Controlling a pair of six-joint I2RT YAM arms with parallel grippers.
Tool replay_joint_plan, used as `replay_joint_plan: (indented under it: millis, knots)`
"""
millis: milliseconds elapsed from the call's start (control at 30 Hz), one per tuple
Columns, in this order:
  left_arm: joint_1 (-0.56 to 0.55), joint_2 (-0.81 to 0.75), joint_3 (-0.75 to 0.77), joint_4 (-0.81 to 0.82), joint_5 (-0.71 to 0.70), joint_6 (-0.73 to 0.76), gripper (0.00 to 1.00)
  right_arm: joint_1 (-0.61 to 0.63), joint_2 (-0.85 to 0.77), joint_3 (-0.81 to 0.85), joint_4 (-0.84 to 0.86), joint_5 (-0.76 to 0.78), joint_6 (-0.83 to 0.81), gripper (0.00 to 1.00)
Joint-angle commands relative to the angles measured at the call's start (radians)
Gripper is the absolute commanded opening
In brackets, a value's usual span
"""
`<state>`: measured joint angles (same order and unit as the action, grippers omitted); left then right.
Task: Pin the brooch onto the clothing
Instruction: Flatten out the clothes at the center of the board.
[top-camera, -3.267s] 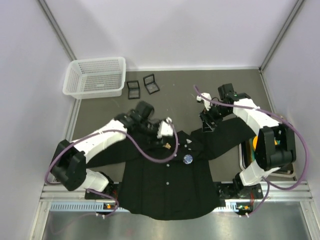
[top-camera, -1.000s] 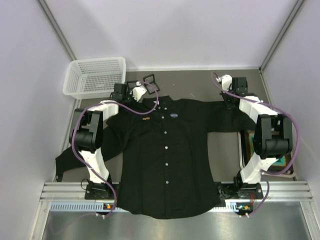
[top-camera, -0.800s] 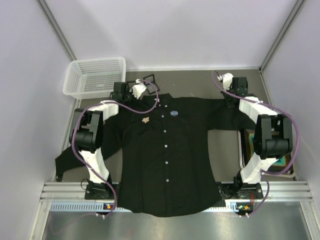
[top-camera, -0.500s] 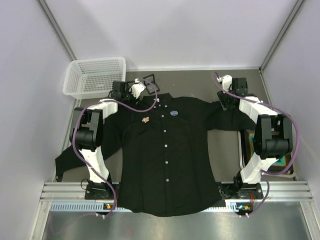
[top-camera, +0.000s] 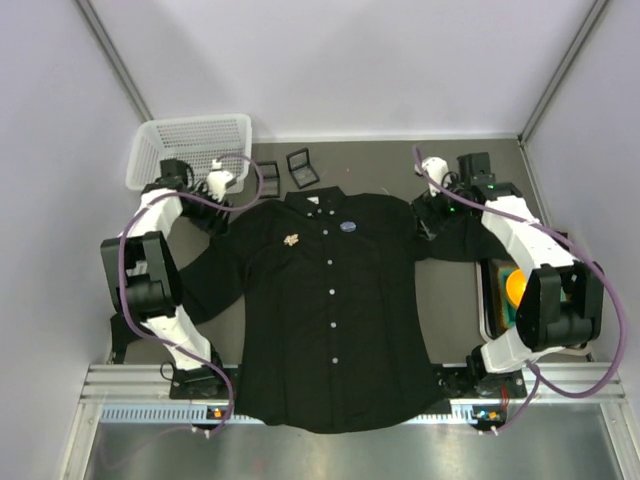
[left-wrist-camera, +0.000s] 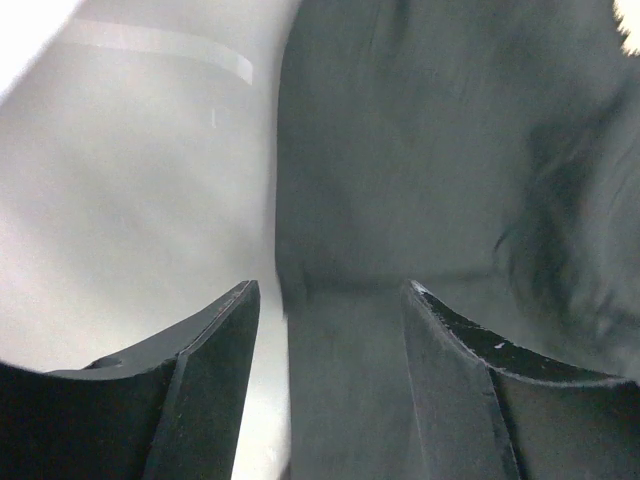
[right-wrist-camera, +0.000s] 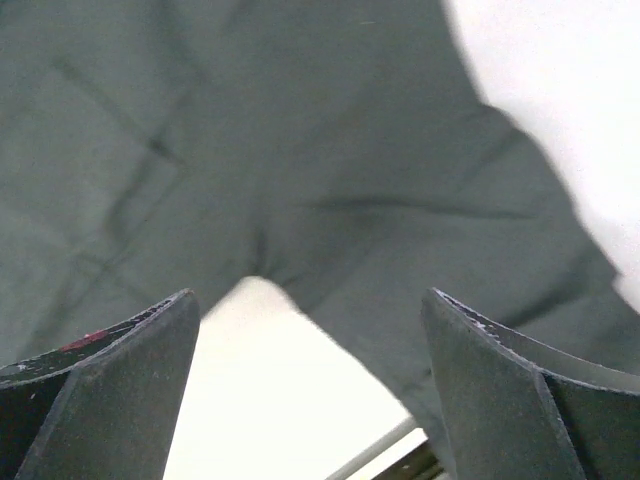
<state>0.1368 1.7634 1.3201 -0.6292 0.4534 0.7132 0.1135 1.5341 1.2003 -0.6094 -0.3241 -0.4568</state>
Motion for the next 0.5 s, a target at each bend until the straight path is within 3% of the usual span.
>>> replay_joint_plan:
  millis: [0,133,300,433,467]
  knots:
    - [0.113,0.01,-0.031,-0.26,-0.019,0.173,0.63,0.098,-0.043,0.012,-0.188,-0.124,-0.055,0.89]
    - [0.196,0.007,-0.1,-0.215,-0.109,0.233,0.61,0.124,-0.028,-0.024,-0.223,-0.095,-0.059,0.88]
    - [0.224,0.01,-0.2,-0.135,-0.214,0.295,0.56,0.129,0.017,-0.045,-0.257,-0.099,-0.071,0.84]
    - [0.28,0.063,-0.228,-0.113,-0.285,0.334,0.49,0.133,0.008,-0.087,-0.256,-0.116,-0.033,0.82]
    - [0.293,0.077,-0.222,-0.124,-0.303,0.345,0.42,0.133,0.0,-0.102,-0.257,-0.116,-0.029,0.81]
